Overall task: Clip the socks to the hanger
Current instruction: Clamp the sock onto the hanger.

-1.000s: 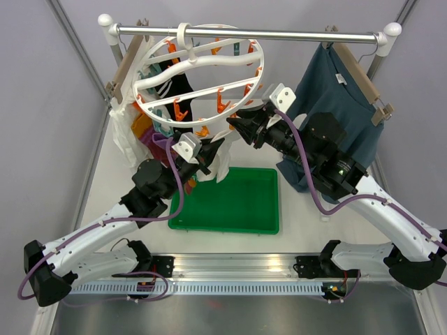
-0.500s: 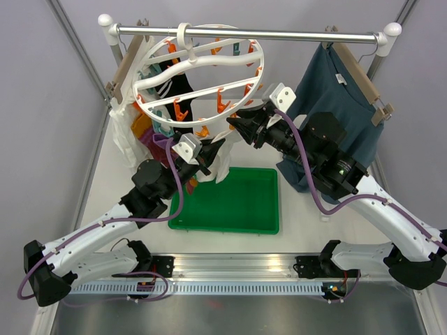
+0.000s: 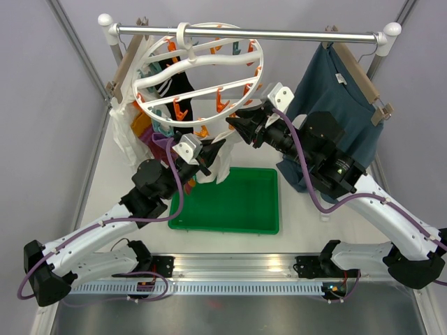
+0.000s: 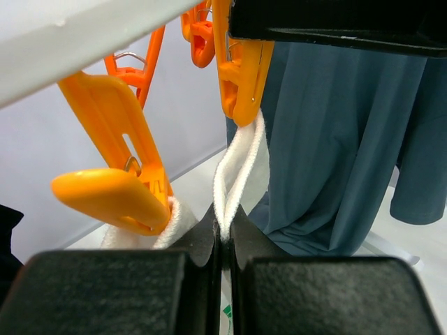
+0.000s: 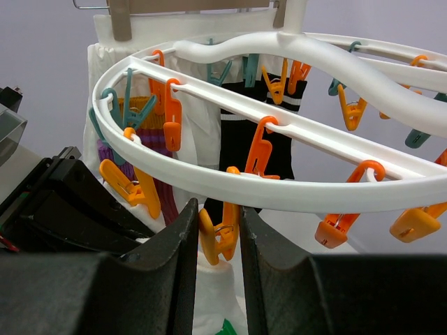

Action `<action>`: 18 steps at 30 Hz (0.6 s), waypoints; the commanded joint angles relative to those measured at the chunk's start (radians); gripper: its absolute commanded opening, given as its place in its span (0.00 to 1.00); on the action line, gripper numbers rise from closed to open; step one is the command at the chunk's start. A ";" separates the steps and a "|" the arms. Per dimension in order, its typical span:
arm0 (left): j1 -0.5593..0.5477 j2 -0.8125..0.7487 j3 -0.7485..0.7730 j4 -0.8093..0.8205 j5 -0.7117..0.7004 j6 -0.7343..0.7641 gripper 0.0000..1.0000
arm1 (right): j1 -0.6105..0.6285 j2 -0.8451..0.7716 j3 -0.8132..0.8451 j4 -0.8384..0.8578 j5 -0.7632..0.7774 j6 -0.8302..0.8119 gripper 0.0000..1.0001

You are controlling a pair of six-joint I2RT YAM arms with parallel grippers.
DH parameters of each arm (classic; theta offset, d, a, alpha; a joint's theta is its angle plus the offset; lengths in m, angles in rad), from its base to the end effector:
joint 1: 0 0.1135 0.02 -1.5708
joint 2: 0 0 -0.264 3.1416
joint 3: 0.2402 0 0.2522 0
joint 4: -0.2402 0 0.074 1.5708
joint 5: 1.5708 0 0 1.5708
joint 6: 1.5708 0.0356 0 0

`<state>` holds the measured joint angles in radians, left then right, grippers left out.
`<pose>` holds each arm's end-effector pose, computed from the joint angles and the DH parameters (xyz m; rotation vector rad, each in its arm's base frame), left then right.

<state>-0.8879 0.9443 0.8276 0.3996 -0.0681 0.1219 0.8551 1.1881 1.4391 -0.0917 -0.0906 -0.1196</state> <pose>0.1411 -0.1696 0.3890 0.5824 1.1768 -0.6115 0.1628 0.1922 0.4947 -0.7440 1.2398 0.6702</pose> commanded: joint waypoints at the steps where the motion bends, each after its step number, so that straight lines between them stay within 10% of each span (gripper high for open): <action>1: -0.008 0.001 0.018 0.050 0.033 0.035 0.02 | -0.001 0.004 0.046 0.014 -0.008 0.001 0.00; 18: -0.006 0.024 0.057 0.076 -0.032 0.009 0.02 | -0.002 -0.007 0.035 -0.019 -0.046 -0.006 0.00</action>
<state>-0.8883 0.9646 0.8387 0.4084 -0.0803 0.1219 0.8551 1.1885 1.4410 -0.1059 -0.1089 -0.1196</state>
